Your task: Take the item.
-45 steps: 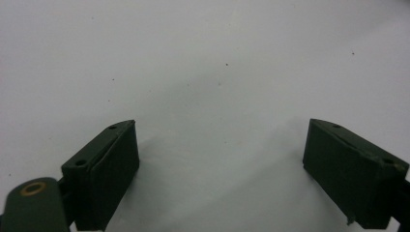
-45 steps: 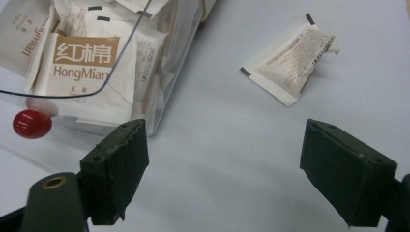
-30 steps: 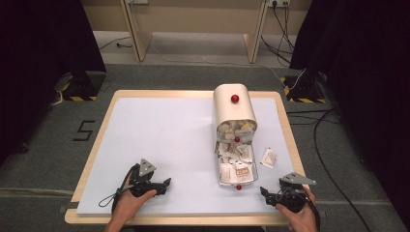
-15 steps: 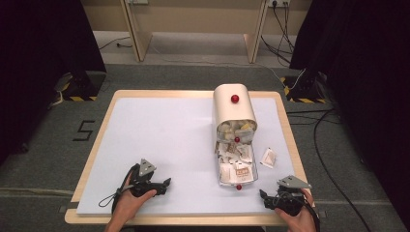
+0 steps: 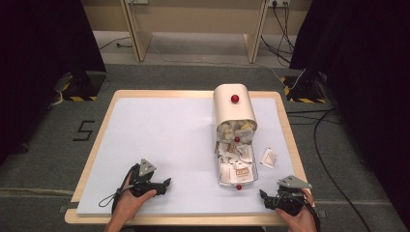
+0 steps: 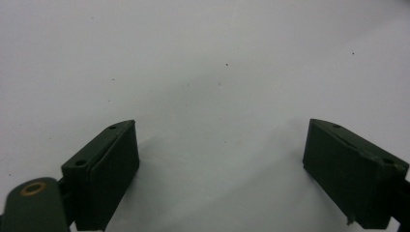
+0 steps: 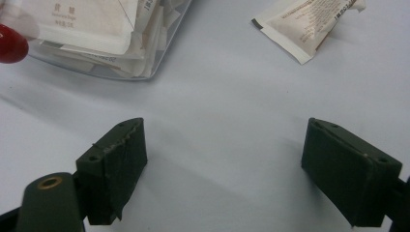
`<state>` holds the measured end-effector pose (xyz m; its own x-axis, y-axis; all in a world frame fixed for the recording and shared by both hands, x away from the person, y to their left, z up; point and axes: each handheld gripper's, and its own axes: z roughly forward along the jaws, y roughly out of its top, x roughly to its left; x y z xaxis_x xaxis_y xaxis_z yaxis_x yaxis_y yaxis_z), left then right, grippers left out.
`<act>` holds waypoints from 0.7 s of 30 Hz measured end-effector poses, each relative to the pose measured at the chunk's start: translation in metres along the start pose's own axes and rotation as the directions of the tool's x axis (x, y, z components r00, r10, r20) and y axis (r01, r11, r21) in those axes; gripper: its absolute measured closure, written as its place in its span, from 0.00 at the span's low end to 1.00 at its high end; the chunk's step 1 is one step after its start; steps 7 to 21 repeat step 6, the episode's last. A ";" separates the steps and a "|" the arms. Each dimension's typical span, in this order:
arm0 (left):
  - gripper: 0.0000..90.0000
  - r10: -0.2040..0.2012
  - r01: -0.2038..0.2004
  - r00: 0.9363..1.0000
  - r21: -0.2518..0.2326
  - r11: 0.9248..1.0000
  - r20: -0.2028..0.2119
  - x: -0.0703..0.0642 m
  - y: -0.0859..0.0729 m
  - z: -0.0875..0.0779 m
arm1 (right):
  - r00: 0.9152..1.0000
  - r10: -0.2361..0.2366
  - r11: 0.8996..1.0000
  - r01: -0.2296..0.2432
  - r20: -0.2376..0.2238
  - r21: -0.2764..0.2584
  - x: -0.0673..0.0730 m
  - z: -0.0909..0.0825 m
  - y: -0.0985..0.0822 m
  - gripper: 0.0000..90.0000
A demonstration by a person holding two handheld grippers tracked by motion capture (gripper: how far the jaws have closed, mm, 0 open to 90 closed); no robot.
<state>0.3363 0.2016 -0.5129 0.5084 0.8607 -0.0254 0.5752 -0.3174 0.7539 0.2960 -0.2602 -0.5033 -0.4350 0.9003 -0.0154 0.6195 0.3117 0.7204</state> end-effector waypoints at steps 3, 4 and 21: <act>0.13 0.001 -0.001 1.000 0.000 1.000 0.000 0.000 0.000 0.000 | 1.000 0.000 1.000 0.000 -0.001 0.000 0.000 0.000 0.000 0.18; 0.13 0.001 -0.001 1.000 0.001 1.000 0.000 0.000 0.000 0.000 | 1.000 0.000 1.000 0.000 -0.001 0.000 0.000 0.000 0.000 0.18; 0.13 0.001 -0.001 1.000 0.001 1.000 0.000 0.000 0.000 0.000 | 1.000 0.000 1.000 0.000 -0.001 -0.001 0.000 0.000 0.000 0.18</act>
